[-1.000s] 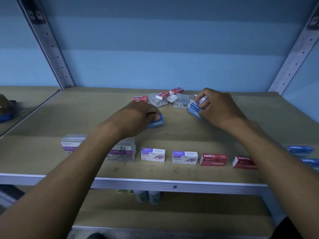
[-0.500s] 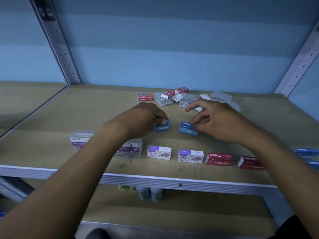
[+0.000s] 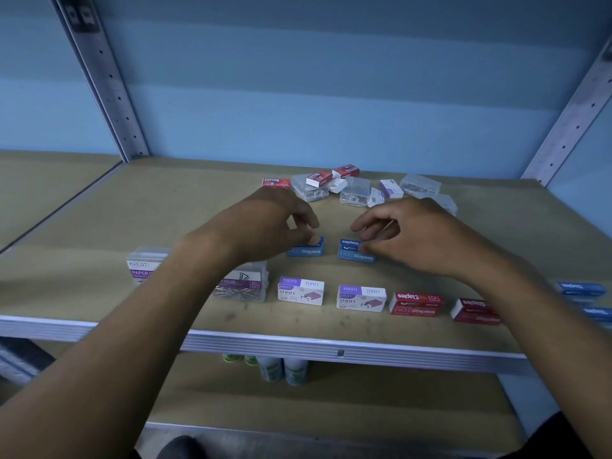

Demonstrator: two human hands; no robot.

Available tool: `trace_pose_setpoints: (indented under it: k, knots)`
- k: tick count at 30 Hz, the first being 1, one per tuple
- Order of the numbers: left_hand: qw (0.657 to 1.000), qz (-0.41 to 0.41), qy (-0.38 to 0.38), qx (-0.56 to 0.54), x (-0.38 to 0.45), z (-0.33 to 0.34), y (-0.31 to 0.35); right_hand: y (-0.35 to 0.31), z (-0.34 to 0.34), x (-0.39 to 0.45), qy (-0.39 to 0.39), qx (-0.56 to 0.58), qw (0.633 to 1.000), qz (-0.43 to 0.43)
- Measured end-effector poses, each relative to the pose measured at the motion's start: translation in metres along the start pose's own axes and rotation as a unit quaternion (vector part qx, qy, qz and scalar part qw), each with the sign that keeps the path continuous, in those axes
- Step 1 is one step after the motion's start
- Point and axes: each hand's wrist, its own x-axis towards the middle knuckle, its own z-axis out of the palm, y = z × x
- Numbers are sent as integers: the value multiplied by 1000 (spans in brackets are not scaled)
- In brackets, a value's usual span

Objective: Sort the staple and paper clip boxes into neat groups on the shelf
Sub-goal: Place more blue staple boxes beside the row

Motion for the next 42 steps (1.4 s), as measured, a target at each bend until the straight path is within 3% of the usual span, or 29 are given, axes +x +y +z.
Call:
trace_pose_setpoints:
  k: [9,18,42]
  knots:
    - [999,-17,-2,28,2,4,5,5,0,-1,35,-39,998,-22]
    - [997,49,62,10,15,12,46,39,-40,-22,80,-54,995,9]
    - [994,100,-16,-39,97,87,169,141,-115,-87,108,-62,984,125]
